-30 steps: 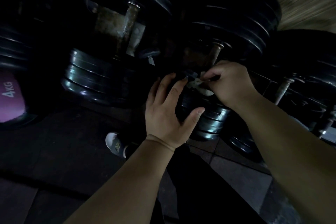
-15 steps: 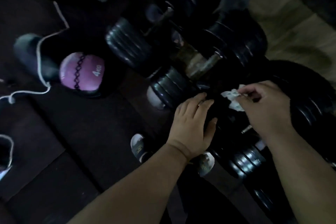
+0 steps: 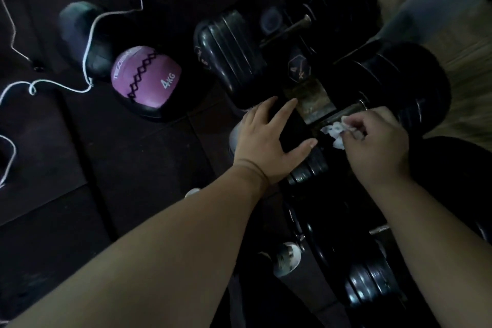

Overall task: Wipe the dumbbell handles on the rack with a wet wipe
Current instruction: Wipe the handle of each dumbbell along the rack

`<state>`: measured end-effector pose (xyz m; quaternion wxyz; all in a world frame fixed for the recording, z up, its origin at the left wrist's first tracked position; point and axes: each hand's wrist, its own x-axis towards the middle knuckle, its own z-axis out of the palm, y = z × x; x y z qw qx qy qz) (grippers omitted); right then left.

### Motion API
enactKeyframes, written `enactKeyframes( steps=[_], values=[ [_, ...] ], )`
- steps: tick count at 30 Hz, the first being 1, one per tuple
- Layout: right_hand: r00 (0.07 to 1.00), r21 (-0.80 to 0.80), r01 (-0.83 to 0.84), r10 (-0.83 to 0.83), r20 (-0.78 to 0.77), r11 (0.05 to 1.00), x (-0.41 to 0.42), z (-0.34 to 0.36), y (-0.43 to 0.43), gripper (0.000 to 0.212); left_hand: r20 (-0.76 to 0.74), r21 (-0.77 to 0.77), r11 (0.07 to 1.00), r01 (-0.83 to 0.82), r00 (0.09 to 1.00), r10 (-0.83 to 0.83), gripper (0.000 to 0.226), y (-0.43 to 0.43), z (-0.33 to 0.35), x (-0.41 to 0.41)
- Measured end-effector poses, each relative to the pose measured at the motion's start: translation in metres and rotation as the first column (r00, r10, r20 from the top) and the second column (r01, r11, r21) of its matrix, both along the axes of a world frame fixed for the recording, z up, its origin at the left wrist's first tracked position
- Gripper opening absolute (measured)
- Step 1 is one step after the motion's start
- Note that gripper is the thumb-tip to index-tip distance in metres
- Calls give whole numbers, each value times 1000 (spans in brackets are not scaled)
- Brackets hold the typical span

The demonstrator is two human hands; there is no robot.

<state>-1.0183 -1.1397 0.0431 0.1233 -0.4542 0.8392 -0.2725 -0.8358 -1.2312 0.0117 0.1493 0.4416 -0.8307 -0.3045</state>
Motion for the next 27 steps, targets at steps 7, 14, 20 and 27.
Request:
enactKeyframes(
  steps=[7, 14, 20, 27],
  values=[
    [993, 19, -112, 113, -30, 993, -7, -19, -23, 12, -4, -61, 998, 6, 1000, -7, 80, 0, -5, 1],
    [988, 77, -148, 151, -44, 986, -15, -35, -39, 12, -25, -86, 996, 8, 1000, -10, 80, 0, -9, 2],
    [969, 94, -229, 217, 121, 969, -20, -27, -28, 27, -33, -82, 996, 14, 999, -17, 80, -1, -11, 1],
    [910, 130, -409, 393, 132, 903, -28, -30, -30, 34, -40, -96, 995, 13, 999, -17, 79, 0, -11, 2]
  ],
)
